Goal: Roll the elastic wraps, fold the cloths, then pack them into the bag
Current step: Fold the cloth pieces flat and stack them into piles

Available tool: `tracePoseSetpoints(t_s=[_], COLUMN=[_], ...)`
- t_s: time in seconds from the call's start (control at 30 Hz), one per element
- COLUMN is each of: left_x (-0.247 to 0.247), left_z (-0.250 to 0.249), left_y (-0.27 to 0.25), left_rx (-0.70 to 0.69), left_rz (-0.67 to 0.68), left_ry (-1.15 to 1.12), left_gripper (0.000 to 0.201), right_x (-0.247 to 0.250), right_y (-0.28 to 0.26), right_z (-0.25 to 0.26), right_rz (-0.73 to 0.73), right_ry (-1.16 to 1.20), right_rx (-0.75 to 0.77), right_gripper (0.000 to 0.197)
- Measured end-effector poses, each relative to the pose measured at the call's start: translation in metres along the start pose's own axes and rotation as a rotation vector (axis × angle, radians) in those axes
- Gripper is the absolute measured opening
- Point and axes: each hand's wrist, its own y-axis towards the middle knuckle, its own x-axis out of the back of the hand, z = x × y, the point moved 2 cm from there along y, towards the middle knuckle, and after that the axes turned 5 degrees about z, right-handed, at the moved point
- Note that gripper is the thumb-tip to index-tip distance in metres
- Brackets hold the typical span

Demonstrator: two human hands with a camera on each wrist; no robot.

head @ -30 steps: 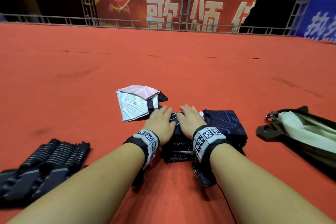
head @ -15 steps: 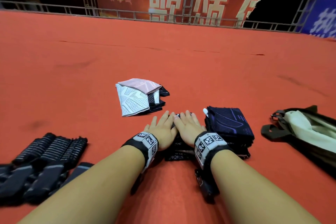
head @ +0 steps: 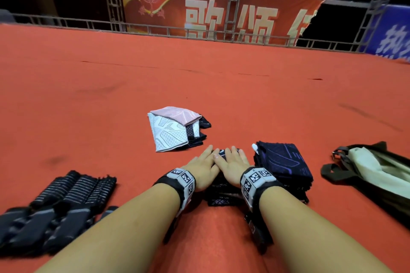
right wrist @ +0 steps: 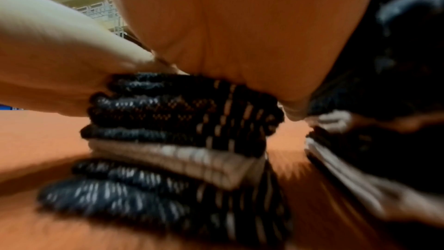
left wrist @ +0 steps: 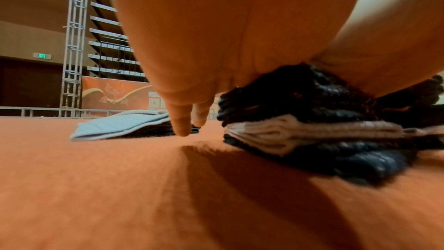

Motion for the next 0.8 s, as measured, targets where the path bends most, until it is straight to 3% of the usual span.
tracePoseSetpoints(t_s=[0.1,0.17,0.23,0.33,0.47,0.63,0.8], left_x=[0.022,0.040,0.056,0.069,0.065,0.053,0.069], left_z=[0.009,0.026,0.048,0.077,0.102,0.121,0.119], left_y=[-0.006,-0.004,0.001,0.009,0.029,0.050,0.037], left_rx=[-0.031,0.006,0.122,0.313,0.399,0.392,0.298], left_rz=[-0.070,-0.154,-0.190,-0.100,0.043,0.070,-0.136], left_ry=[-0.024,-0.042,0.052,0.263,0.356,0.382,0.260], left_gripper=[0.058,0.055,0.051,0.053,0.057,0.054,0.039], right_x=[0.012,0.031,0.050,0.067,0.071,0.066,0.062], right_y=[0.004,-0.001,-0.008,-0.005,0.012,0.023,0.025], right_z=[0.015,0.031,0.048,0.064,0.076,0.077,0.071], right_rz=[0.058,0.053,0.056,0.051,0.057,0.096,0.057], right_ry=[-0.041,-0.051,-0.077,-0.065,-0.038,-0.059,-0.037], right_rx=[-0.026,-0.023,0.013,0.072,0.115,0.127,0.124], right_gripper=[0.082,0.057,0.052,0.050,0.047,0.049,0.053])
